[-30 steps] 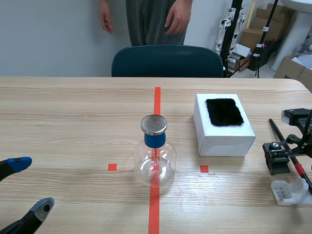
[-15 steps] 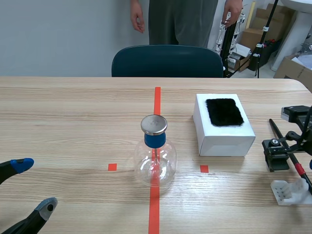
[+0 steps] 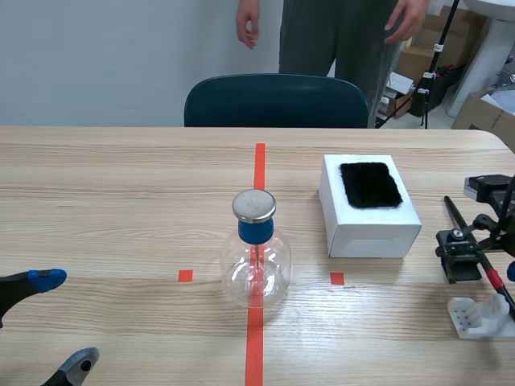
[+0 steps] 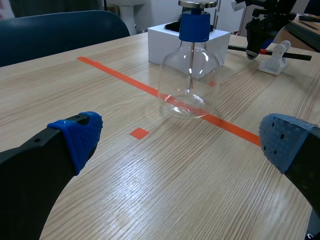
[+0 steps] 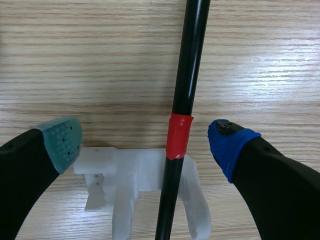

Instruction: Do the electroscope experiment. pick up the black charging rod

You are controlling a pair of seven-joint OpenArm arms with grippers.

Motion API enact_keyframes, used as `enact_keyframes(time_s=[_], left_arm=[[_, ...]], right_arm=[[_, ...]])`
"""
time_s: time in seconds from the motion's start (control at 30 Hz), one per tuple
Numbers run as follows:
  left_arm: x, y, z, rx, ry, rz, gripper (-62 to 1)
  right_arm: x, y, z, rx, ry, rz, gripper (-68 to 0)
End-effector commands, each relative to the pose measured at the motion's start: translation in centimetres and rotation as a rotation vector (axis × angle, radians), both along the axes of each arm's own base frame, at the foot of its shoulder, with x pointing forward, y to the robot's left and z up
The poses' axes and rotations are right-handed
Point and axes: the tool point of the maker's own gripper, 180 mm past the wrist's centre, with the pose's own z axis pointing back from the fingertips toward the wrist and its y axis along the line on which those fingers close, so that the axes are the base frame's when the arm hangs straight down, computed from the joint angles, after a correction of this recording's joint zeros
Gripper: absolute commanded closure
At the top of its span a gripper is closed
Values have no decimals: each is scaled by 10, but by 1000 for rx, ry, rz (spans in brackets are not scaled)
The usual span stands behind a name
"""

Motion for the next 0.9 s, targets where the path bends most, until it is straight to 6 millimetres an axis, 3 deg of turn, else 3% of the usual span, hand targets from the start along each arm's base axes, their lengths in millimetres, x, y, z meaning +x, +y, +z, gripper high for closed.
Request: enact_keyframes(time_s=[0.0,0.33,0.5,0.87], left_arm=[[3,-1,8,-23,-25,-1,-623],[3,-1,7,-20,-23,-1,-623],[3,-1,7,-20,-23,-1,-623],[3,-1,7,-20,-23,-1,-623]], right_arm=[[5,-7,6,-15,-9,-2,-495],[-1,-7,3,-14,9,-3,-489],[-1,-7,3,-14,9,-3,-359],[-1,-7,3,-14,9,-3,-194]])
